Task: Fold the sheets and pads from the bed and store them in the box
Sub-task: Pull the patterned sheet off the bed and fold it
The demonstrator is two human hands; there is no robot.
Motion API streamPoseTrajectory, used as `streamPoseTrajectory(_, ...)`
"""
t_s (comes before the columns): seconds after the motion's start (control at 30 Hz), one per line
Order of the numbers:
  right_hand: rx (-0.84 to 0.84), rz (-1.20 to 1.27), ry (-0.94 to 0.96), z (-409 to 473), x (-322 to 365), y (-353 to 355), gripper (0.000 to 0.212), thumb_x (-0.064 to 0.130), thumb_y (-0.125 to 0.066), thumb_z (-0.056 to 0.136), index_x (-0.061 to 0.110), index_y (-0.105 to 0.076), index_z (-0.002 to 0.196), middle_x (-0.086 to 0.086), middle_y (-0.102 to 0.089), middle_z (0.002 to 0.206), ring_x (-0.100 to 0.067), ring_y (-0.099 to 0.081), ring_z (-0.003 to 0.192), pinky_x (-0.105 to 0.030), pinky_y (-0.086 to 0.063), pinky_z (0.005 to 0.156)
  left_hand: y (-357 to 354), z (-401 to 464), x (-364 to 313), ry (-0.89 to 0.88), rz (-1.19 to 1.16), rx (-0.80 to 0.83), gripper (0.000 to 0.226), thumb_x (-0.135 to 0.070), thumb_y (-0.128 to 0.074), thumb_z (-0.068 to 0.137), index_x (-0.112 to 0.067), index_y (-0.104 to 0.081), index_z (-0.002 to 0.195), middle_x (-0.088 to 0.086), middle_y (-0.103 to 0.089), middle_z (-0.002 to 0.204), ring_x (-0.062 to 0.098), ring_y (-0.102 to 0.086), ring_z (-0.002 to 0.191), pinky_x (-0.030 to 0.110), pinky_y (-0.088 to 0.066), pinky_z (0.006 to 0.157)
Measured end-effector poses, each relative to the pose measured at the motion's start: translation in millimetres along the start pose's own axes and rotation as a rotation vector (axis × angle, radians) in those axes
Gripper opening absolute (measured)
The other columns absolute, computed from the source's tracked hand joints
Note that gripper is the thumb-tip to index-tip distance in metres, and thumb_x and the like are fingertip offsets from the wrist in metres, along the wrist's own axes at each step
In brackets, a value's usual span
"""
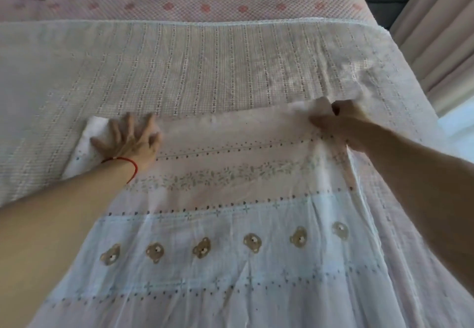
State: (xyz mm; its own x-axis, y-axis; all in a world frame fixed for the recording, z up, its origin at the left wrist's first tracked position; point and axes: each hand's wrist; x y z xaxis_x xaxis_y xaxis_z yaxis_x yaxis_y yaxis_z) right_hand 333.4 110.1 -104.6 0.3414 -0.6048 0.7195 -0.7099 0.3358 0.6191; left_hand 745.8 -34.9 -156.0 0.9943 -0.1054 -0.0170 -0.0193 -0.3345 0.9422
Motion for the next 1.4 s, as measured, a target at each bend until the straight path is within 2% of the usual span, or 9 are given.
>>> streamPoseTrajectory(0.13,-0.104,-0.038,0.026,5,-34,-27,0.029,0.039,-0.07,0.091,0.013,-0.066,0.1,-0.007,-0.065,0.083,-0.028,-0.061,0.069,-0.023,-0.04,0.046,-4,14,11,-0.021,0.013,0.044,0.064,-0.075,-0.008,0.096,-0.055,0.018,0.151,-0.01,0.029,0.165,0.029,0.029,0.151,0.076,0.01,0.111)
streamPoseTrajectory(0.27,-0.249,-0.349,0.124,-6,-18,-45,0.047,0.03,-0.052,0.1,0.009,-0.042,0.141,-0.024,-0.045,0.141,-0.042,-0.046,0.129,-0.043,-0.039,0.094,-7,16,11,-0.017,0.017,0.037,0.064,-0.077,-0.005,0.094,-0.057,0.021,0.149,-0.008,0.029,0.165,0.031,0.028,0.151,0.078,0.01,0.11)
streamPoseTrajectory(0.33,-0.386,-0.625,0.281,-42,-3,-60,0.066,0.04,-0.039,0.104,0.015,-0.016,0.161,-0.021,-0.011,0.168,-0.045,-0.014,0.153,-0.063,-0.011,0.12,-6,15,13,-0.02,0.019,0.039,0.065,-0.078,-0.006,0.093,-0.057,0.02,0.149,-0.009,0.029,0.165,0.031,0.028,0.151,0.078,0.01,0.11)
streamPoseTrajectory(0.43,-0.103,-0.85,0.579,-78,-15,-76,0.069,0.068,-0.017,0.103,0.04,0.001,0.163,-0.007,0.018,0.17,-0.039,0.013,0.157,-0.074,0.016,0.112,-6,16,17,-0.046,0.016,0.046,0.065,-0.08,-0.006,0.092,-0.06,0.022,0.147,-0.01,0.031,0.164,0.031,0.028,0.151,0.077,0.01,0.11)
streamPoseTrajectory(0.5,0.07,-0.872,0.452,-74,-36,-77,0.076,0.084,-0.006,0.093,0.05,0.008,0.159,-0.001,0.017,0.171,-0.032,0.018,0.157,-0.077,0.012,0.114,-2,17,18,-0.079,-0.001,0.072,0.065,-0.082,-0.004,0.09,-0.062,0.024,0.145,-0.01,0.033,0.163,0.031,0.029,0.151,0.076,0.011,0.11)
streamPoseTrajectory(0.73,0.068,-0.951,0.301,-63,-27,-77,0.086,0.087,0.005,0.085,0.045,0.017,0.158,-0.002,0.021,0.17,-0.034,0.02,0.156,-0.074,0.011,0.116,-12,-25,-7,0.178,-0.027,-0.084,0.067,-0.064,0.0,0.096,-0.043,0.007,0.159,0.0,0.019,0.168,0.039,0.025,0.151,0.078,0.007,0.111)
streamPoseTrajectory(0.93,0.226,-0.91,0.868,-228,-67,-65,0.074,0.074,-0.017,0.099,0.043,0.007,0.162,-0.004,0.016,0.172,-0.036,0.015,0.157,-0.075,0.005,0.118,-53,-214,19,-0.196,-0.048,-0.294,0.057,-0.051,-0.02,0.105,-0.044,-0.006,0.159,0.0,0.006,0.171,0.031,0.007,0.156,0.073,0.003,0.114)
streamPoseTrajectory(1.17,0.192,-0.925,0.49,-267,-95,-69,0.064,0.063,-0.011,0.104,0.042,0.004,0.162,0.001,0.011,0.172,-0.03,0.018,0.157,-0.071,0.007,0.119,-64,-248,35,-0.016,0.04,0.036,0.059,-0.059,0.0,0.101,-0.045,0.01,0.158,-0.006,0.017,0.169,0.026,0.016,0.155,0.071,0.008,0.115)
streamPoseTrajectory(1.4,0.129,-0.817,0.425,-479,-145,-37,0.066,0.053,-0.026,0.102,0.034,-0.013,0.164,-0.005,0.005,0.173,-0.032,0.011,0.158,-0.076,0.009,0.116,-78,-472,117,-0.045,-0.063,-0.146,0.059,-0.043,-0.024,0.102,-0.034,-0.021,0.16,0.009,-0.007,0.17,0.035,-0.005,0.156,0.076,-0.01,0.112)
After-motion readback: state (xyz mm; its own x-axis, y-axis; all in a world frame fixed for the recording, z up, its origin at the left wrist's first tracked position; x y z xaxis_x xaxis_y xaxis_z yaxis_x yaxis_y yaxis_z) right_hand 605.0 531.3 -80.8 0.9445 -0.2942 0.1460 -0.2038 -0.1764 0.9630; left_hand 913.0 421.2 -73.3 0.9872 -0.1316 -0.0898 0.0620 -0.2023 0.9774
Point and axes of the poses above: each hand's wrist, its own z-axis towards the middle knuckle, its own y-axis out of the back of the hand, x = y × z
